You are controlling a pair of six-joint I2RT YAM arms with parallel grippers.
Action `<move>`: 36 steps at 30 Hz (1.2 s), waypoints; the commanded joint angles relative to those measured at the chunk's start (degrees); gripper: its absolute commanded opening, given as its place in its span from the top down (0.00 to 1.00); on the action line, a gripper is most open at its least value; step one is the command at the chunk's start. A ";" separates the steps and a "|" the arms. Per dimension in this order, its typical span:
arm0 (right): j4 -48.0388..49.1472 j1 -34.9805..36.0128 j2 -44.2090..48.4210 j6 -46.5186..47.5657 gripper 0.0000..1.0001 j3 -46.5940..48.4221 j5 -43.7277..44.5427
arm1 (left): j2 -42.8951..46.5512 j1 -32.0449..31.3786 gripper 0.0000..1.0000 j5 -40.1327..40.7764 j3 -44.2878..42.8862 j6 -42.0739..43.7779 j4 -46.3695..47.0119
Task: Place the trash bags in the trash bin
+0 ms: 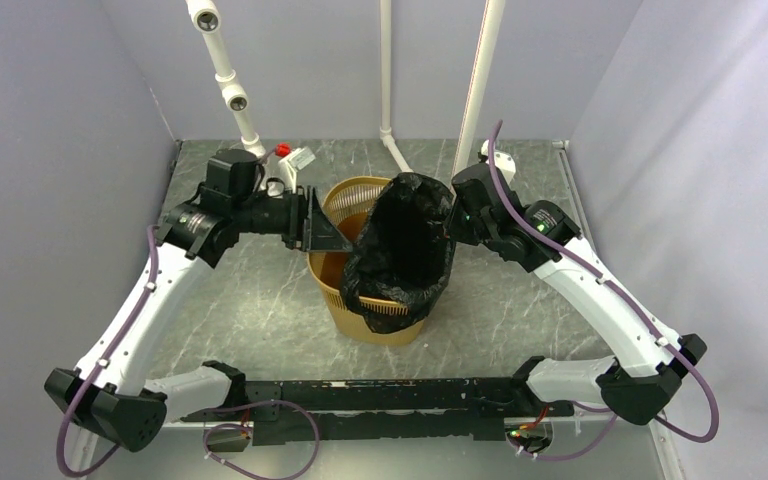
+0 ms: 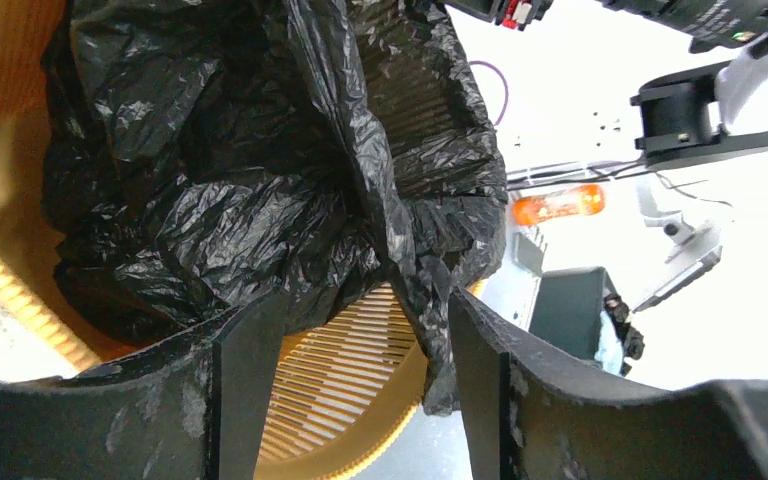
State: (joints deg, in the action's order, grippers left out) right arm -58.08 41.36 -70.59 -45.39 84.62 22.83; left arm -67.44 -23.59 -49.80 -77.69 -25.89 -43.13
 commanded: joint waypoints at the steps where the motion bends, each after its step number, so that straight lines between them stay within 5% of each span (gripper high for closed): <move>1: 4.45 -0.45 1.77 0.28 1.00 -0.06 -1.18 | 4.24 4.64 0.34 -8.35 3.94 -6.73 10.55; 8: 5.08 -0.67 1.61 0.30 1.00 -0.07 -2.32 | 6.62 5.53 0.33 -15.85 9.36 -11.89 17.87; 16: 5.44 -0.67 1.23 -0.29 1.00 -0.31 -2.62 | 6.33 -1.20 0.36 -5.36 6.70 -5.35 7.00; 20: 5.39 -0.67 1.06 -0.56 1.00 -0.31 -2.61 | 6.34 -3.99 0.53 -3.31 6.56 -5.75 7.40; 26: 4.66 -0.76 0.67 -0.49 1.00 0.17 -2.27 | 6.01 -4.20 0.53 -2.91 5.13 -4.20 5.21; 31: 4.46 -0.76 0.81 -0.67 1.00 0.27 -1.55 | 6.01 -4.64 0.79 -1.29 4.17 -2.94 3.59; 36: 3.94 -0.84 1.05 -0.38 1.00 0.46 -1.16 | 6.42 -4.62 0.91 7.06 0.26 1.43 -6.38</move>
State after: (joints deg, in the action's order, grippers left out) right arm -56.36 40.80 -70.41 -45.01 83.92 20.97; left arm -61.73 -27.97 -49.15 -73.08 -28.53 -42.85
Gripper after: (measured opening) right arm 0.147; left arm 0.129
